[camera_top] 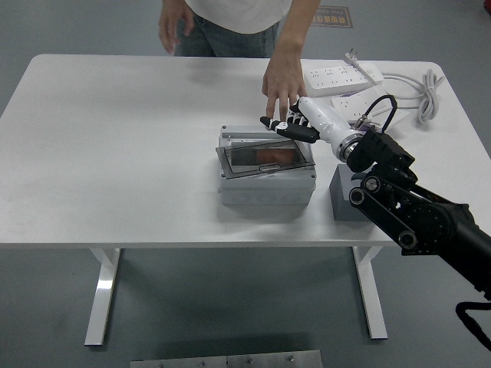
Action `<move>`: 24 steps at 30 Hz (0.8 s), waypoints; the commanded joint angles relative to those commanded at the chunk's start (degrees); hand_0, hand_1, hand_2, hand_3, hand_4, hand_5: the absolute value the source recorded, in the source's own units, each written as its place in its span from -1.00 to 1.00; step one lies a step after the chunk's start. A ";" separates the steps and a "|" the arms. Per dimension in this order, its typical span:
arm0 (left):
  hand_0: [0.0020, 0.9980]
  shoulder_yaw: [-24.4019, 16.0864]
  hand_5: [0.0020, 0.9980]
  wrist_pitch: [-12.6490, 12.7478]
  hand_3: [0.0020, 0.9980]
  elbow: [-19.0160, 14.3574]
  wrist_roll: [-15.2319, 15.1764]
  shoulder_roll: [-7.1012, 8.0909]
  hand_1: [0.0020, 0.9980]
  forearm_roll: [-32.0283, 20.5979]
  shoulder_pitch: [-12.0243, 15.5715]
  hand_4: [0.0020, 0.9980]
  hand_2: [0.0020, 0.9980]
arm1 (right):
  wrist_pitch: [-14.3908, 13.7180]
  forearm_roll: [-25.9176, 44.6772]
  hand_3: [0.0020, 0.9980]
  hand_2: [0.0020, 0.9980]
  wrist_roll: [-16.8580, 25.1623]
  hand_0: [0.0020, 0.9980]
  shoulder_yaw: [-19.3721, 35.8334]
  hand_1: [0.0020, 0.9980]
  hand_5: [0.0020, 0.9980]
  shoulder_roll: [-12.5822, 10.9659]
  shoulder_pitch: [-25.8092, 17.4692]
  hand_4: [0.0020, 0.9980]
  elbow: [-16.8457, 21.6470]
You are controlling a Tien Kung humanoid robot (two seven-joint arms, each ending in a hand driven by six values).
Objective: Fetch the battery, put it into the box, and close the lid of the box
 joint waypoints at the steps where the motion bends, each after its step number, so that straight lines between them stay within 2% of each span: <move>1: 0.27 0.02 -1.00 0.04 0.08 0.02 0.00 -0.02 0.40 -0.03 0.01 0.00 0.15 | 0.37 -0.59 -0.43 -0.39 -0.37 -0.66 1.04 -0.44 0.94 -0.32 -0.66 0.69 0.45; 4: 0.27 0.16 -1.00 0.25 0.08 0.07 0.00 -0.10 0.40 -0.23 0.05 0.00 0.15 | 0.84 -0.97 -0.43 -0.39 -0.06 -0.66 4.66 -0.44 0.94 -1.38 -2.97 0.69 1.76; 6: 0.27 0.21 -1.00 0.37 0.08 0.10 0.00 -0.19 0.40 -0.28 0.08 0.00 0.15 | 0.44 1.05 -0.43 -0.39 2.31 -0.66 7.43 -0.44 0.93 -2.10 -5.13 0.69 2.60; 10: 0.27 0.41 -1.00 0.73 0.08 0.16 0.00 -0.45 0.40 -0.57 0.20 0.00 0.15 | -3.53 6.86 -0.43 -0.39 8.89 -0.66 13.49 -0.44 0.93 -2.88 -10.04 0.69 4.00; 11: 0.27 0.52 -1.00 0.88 0.08 0.18 0.00 -0.53 0.40 -0.75 0.25 0.00 0.15 | -4.86 8.82 -0.42 -0.39 11.06 -0.67 15.15 -0.46 0.79 -2.91 -11.44 0.67 4.16; 12: 0.27 0.66 -1.00 1.08 0.08 0.21 0.00 -0.65 0.40 -0.99 0.31 0.00 0.15 | -6.28 11.52 -0.42 -0.39 13.76 -0.67 17.06 -0.46 0.79 -2.75 -13.10 0.67 3.88; 15: 0.27 0.88 -1.00 1.39 0.08 0.27 0.00 -0.95 0.40 -1.35 0.38 0.00 0.15 | -8.02 18.05 -0.42 -0.39 20.27 -0.67 21.62 -0.46 0.79 -1.95 -17.13 0.67 2.44; 16: 0.27 0.93 -1.00 1.46 0.08 0.29 0.00 -1.05 0.40 -1.41 0.39 0.00 0.15 | -7.57 20.11 -0.42 -0.39 22.33 -0.67 23.03 -0.46 0.79 -1.57 -18.41 0.67 1.62; 17: 0.27 0.98 -1.00 1.53 0.08 0.31 0.00 -1.15 0.40 -1.49 0.41 0.00 0.15 | -6.71 22.52 -0.32 -0.31 24.66 -0.61 24.66 -0.42 0.39 -1.16 -19.89 0.55 0.75; 22: 0.27 1.89 -1.00 2.56 0.08 0.49 0.00 -1.36 0.40 -3.16 0.58 0.00 0.15 | -1.80 32.74 -0.32 -0.31 32.80 -0.61 31.09 -0.42 0.39 0.17 -25.91 0.55 -1.60; 23: 0.27 2.28 -1.00 2.99 0.08 0.55 0.00 -1.33 0.40 -3.89 0.64 0.00 0.15 | -1.02 34.80 -0.23 -0.24 34.07 -0.49 32.22 -0.39 0.21 0.24 -26.94 0.48 -1.72; 24: 0.27 2.67 -1.00 3.43 0.08 0.61 0.00 -1.31 0.40 -4.64 0.70 0.00 0.15 | -0.22 37.06 -0.23 -0.24 35.38 -0.49 33.52 -0.39 0.21 0.26 -28.00 0.48 -1.70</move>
